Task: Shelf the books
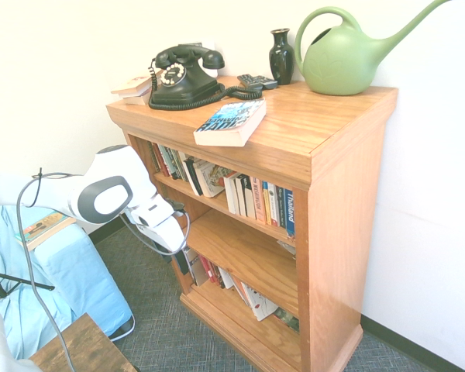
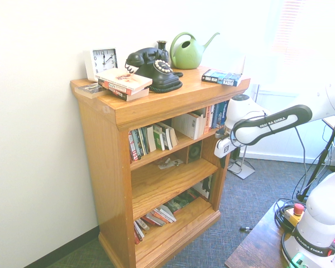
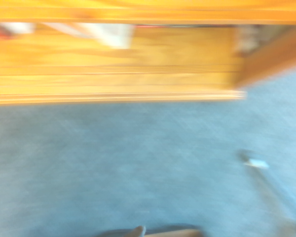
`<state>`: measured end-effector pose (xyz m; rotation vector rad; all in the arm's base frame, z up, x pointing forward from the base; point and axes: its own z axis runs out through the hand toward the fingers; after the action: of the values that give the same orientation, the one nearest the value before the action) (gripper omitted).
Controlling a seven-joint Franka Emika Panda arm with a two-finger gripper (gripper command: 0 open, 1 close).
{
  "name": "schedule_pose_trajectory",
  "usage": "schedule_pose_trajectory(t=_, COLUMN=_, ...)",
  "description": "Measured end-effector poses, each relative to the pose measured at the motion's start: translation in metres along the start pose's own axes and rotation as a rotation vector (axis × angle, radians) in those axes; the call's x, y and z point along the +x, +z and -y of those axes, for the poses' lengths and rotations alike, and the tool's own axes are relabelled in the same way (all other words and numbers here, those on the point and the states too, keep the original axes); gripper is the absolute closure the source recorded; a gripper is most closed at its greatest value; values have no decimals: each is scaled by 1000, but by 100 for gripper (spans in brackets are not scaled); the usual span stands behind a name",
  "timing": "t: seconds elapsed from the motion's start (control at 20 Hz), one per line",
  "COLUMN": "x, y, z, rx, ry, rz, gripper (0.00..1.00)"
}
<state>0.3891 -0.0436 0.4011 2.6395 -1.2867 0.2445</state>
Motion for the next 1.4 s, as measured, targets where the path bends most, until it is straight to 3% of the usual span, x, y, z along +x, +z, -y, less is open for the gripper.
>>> schedule_pose_trajectory(t=0.3, x=40, y=-59, z=-88, rx=-127, ry=51, rz=-297, gripper=0)
schedule_pose_trajectory(t=0.55, x=66, y=-101, z=-118, rx=-239, ry=1, rz=-542, gripper=0)
schedule_pose_trajectory(t=0.95, x=79, y=-171, z=-89, rx=-384, ry=-162, rz=-886, gripper=0)
schedule_pose_trajectory(t=1.4, x=81, y=-167, z=-47, rx=-509, ry=-334, rz=-1059, gripper=0)
